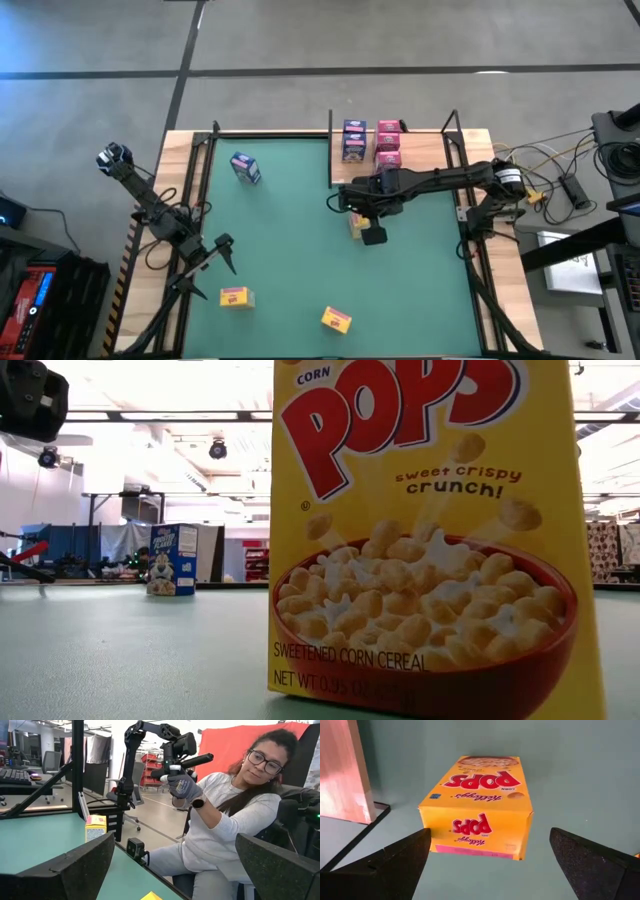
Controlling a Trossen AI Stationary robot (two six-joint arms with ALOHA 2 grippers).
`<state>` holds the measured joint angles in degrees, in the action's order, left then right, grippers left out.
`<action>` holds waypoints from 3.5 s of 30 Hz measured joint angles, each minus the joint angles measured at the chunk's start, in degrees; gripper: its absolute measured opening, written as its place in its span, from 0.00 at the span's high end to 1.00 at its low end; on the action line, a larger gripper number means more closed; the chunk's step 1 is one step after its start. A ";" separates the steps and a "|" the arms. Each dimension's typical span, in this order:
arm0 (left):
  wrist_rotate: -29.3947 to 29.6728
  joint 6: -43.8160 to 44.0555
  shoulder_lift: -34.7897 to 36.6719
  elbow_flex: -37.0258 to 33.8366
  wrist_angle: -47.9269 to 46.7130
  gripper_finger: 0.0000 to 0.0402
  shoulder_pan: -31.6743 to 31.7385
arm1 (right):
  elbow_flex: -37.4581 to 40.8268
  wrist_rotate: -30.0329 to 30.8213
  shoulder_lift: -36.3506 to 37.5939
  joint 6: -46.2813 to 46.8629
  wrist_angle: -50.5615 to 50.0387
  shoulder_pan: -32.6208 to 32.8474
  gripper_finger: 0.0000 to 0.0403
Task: Stack cereal on shelf
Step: Put the right yellow cereal box onto the shelf
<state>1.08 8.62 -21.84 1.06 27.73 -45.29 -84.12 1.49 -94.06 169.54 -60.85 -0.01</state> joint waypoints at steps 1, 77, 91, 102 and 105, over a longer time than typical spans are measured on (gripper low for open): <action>0.01 0.01 -0.01 0.00 0.00 0.01 0.02 | 0.02 -0.01 0.08 -0.15 -0.22 0.00 0.02; 0.02 0.01 0.02 0.00 0.04 0.01 0.00 | 7.85 2.43 13.91 -18.07 -18.36 -0.40 0.29; 0.01 0.00 0.00 0.00 0.02 0.01 0.02 | 9.51 12.79 23.97 -31.73 -29.08 -9.20 0.27; 0.01 0.01 0.01 0.00 0.02 0.01 0.01 | 9.81 13.05 23.40 -59.56 -20.59 -27.77 0.27; 0.02 0.00 -0.01 0.00 0.02 0.01 0.01 | 9.81 10.10 22.85 -67.69 -18.69 -33.59 0.27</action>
<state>1.10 8.61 -21.85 1.06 27.75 -45.29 -74.30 11.59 -71.21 101.85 -79.54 -33.60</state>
